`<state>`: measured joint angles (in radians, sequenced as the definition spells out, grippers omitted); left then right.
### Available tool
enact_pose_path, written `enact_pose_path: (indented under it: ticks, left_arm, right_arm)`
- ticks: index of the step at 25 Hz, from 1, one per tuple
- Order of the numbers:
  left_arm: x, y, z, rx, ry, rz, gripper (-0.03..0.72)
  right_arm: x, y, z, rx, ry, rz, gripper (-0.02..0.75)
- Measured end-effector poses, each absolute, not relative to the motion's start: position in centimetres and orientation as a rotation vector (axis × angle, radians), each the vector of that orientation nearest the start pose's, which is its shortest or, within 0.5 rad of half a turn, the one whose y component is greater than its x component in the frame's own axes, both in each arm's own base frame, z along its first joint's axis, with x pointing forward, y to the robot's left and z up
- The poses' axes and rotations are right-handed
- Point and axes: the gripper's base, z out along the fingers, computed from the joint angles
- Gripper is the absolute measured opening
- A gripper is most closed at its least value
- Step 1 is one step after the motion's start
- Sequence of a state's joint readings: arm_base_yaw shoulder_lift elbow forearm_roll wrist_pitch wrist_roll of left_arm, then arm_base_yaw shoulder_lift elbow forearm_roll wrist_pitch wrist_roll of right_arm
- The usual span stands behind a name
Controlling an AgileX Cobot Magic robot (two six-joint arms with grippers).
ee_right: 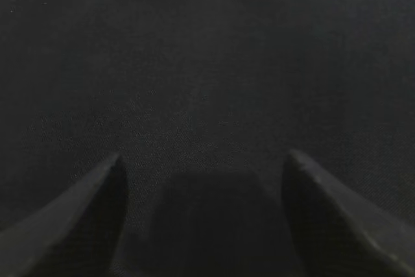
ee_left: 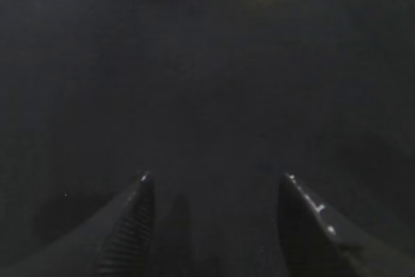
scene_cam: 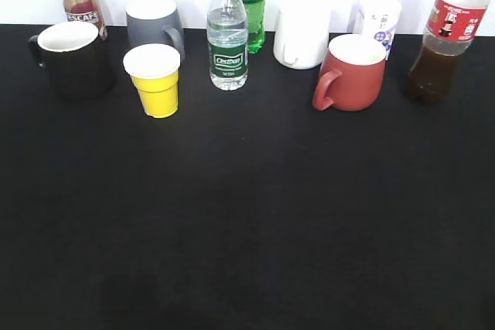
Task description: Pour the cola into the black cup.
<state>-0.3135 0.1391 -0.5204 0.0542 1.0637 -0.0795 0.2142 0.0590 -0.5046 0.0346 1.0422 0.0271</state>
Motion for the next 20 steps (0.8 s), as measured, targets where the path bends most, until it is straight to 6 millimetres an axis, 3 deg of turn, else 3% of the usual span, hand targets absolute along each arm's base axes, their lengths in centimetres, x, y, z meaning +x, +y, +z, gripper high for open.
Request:
enact_pose_path:
  ticks: [6, 8, 20]
  left_arm:
    - [-0.6, 0.5, 28.3, 0.048, 2.028, -0.067, 0.458]
    - [-0.8, 0.5, 28.2, 0.031, 2.019, -0.056, 0.458]
    - [-0.8, 0.5, 28.2, -0.003, 2.02, -0.035, 0.458]
  right_arm:
    - [0.2, 0.3, 28.0, 0.058, 2.063, 0.041, 0.563]
    - [-0.5, 0.3, 28.0, 0.057, 2.016, 0.04, 0.563]
    - [-0.6, 0.3, 28.0, 0.059, 2.012, 0.04, 0.563]
